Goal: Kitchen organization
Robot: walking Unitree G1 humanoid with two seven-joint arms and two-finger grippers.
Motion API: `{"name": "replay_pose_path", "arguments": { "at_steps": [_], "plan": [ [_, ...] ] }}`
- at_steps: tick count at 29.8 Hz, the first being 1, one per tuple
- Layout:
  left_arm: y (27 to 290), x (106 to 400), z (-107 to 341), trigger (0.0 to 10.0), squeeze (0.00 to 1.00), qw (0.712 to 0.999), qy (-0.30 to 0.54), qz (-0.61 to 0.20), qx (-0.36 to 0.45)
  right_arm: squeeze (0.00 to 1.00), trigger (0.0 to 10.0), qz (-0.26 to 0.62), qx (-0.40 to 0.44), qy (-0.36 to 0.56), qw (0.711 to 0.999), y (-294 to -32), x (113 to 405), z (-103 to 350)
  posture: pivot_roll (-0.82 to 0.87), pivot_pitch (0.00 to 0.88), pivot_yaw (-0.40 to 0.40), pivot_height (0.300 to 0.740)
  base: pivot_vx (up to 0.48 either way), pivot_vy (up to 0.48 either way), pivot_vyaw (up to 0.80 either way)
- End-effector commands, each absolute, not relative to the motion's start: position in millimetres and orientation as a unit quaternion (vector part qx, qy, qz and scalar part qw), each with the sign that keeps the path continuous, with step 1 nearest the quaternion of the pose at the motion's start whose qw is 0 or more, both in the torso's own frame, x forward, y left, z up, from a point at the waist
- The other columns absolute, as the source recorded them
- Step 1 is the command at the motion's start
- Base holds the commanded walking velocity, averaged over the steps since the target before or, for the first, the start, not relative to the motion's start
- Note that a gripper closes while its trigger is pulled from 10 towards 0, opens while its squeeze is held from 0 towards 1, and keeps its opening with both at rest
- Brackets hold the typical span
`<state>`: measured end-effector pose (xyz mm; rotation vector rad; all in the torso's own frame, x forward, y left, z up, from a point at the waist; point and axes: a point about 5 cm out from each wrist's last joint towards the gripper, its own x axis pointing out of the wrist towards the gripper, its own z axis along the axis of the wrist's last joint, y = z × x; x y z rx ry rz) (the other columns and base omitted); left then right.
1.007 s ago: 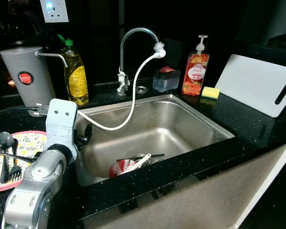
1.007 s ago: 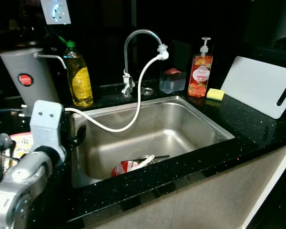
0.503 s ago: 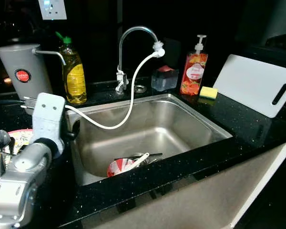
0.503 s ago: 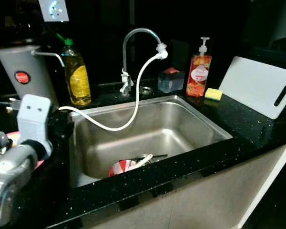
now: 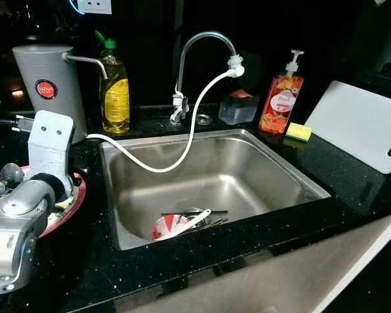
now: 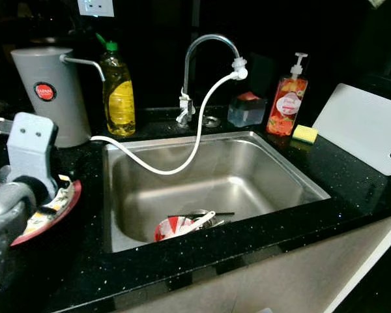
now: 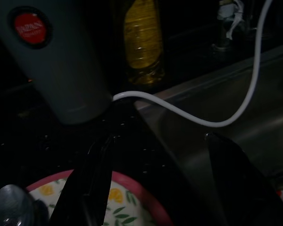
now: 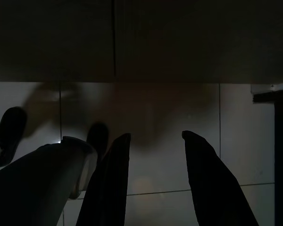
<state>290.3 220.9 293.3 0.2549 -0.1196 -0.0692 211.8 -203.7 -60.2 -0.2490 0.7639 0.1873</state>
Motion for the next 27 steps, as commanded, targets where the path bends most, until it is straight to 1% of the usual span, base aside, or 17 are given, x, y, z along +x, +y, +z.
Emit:
{"name": "replay_pose_path", "arguments": {
  "at_steps": [1,3,4,8,10,11,17,20,23,25,27],
  "plan": [
    [212,292,299,10.0,0.0,0.989,-0.067,-0.058,0.123,0.0,10.0,0.074,-0.108,0.377,0.917,-206,206,-63,0.0,0.055,-0.033,0.74,0.0,0.0,0.0],
    [207,293,301,10.0,0.0,0.988,-0.071,-0.069,0.12,0.0,10.0,0.072,-0.103,0.375,0.919,-205,206,-63,0.01,0.06,-0.036,0.74,0.0,0.0,0.0],
    [197,295,299,10.0,0.0,0.987,-0.075,-0.087,0.115,0.0,10.0,0.073,-0.101,0.378,0.917,-204,202,-66,0.0,0.061,-0.031,0.74,0.0,0.0,0.0],
    [189,295,296,10.0,0.0,0.988,-0.075,-0.096,0.1,0.0,10.0,0.073,-0.104,0.383,0.915,-207,198,-67,-0.01,0.055,-0.034,0.74,0.0,0.0,0.0],
    [187,295,297,10.0,0.0,0.987,-0.077,-0.1,0.097,0.0,10.0,0.073,-0.104,0.383,0.915,-208,198,-67,-0.01,0.055,-0.034,0.74,0.0,0.0,0.0],
    [188,295,297,10.0,0.0,0.987,-0.077,-0.099,0.101,0.0,10.0,0.077,-0.107,0.384,0.914,-208,198,-67,0.0,0.064,-0.049,0.74,0.0,0.0,0.0],
    [194,296,299,10.0,0.0,0.986,-0.076,-0.093,0.119,0.0,10.0,0.085,-0.119,0.386,0.911,-214,200,-65,0.01,0.077,-0.063,0.74,0.0,0.0,0.0],
    [194,295,299,10.0,0.0,0.986,-0.077,-0.091,0.113,0.0,10.0,0.076,-0.12,0.382,0.913,-219,202,-62,0.0,0.067,-0.045,0.74,0.0,0.0,0.0],
    [187,296,298,10.0,0.0,0.987,-0.079,-0.101,0.096,0.0,10.0,0.06,-0.112,0.377,0.917,-221,203,-61,-0.02,0.073,-0.029,0.74,0.0,0.0,0.0],
    [181,297,292,10.0,0.0,0.988,-0.074,-0.111,0.076,0.0,10.0,0.043,-0.097,0.372,0.922,-222,202,-61,-0.04,0.067,-0.02,0.74,0.0,0.0,0.0],
    [181,296,287,10.0,0.0,0.989,-0.068,-0.108,0.071,0.0,10.0,0.034,-0.087,0.369,0.925,-222,201,-62,-0.04,0.064,-0.018,0.74,0.0,0.0,0.0]
  ]
}}
